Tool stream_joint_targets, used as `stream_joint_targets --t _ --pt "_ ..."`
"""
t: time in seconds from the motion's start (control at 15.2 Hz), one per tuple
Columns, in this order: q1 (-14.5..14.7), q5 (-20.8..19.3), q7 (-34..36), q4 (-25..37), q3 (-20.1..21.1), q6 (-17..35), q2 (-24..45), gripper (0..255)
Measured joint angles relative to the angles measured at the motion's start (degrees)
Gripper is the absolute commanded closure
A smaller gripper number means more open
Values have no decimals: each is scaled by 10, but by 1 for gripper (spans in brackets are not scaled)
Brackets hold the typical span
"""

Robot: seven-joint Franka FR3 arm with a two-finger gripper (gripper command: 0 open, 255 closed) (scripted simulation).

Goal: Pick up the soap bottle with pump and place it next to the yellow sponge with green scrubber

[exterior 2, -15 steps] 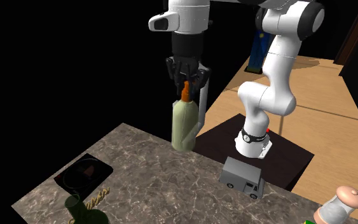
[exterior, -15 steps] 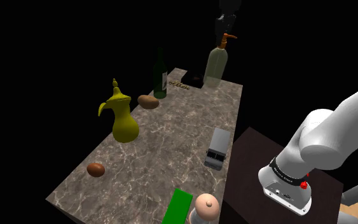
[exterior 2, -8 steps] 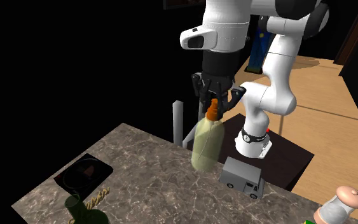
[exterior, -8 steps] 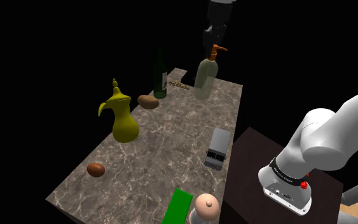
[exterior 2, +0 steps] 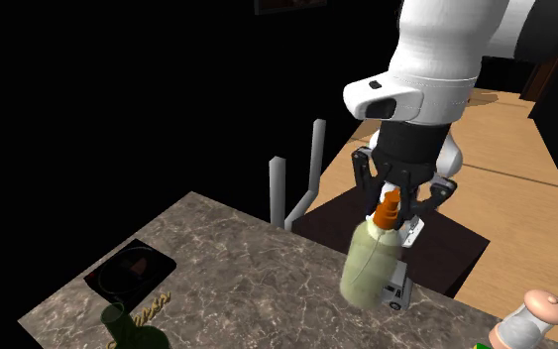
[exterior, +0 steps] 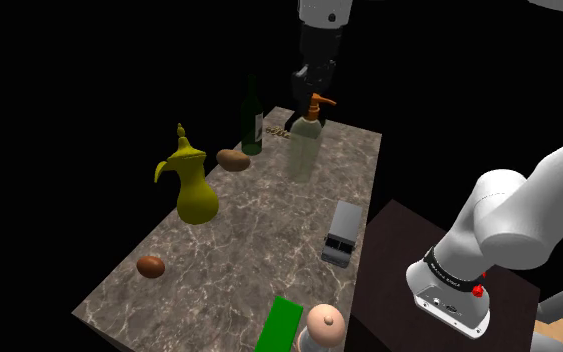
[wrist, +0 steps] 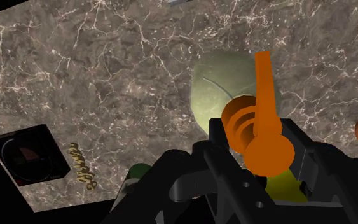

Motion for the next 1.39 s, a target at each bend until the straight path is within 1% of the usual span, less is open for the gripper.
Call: stream_joint_targets --t 0.33,0.53,0.79,1.19,1.39 --pt "25 10 68 -2 45 21 18 255" --pt "40 11 110 19 72 26 44 255" --pt "61 8 167 35 107 46 80 255" --pt "96 -11 253 87 155 63 152 255" --pt "118 -29 300 123 176 68 198 255"
